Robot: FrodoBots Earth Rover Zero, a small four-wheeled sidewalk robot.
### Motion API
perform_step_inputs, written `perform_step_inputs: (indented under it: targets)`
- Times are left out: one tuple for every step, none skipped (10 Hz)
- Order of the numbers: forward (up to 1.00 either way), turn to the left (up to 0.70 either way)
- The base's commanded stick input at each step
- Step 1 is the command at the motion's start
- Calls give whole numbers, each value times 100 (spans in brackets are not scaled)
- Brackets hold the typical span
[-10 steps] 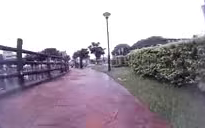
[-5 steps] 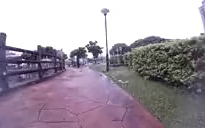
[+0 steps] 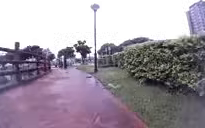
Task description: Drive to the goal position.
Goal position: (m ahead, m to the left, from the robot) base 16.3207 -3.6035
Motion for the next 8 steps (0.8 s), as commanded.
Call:
perform_step_inputs:
  targets:
    - [100,39]
    - [100,39]
    - [100,39]
    - [100,39]
    - [100,39]
    - [100,39]
    - [100,34]
    - [100,30]
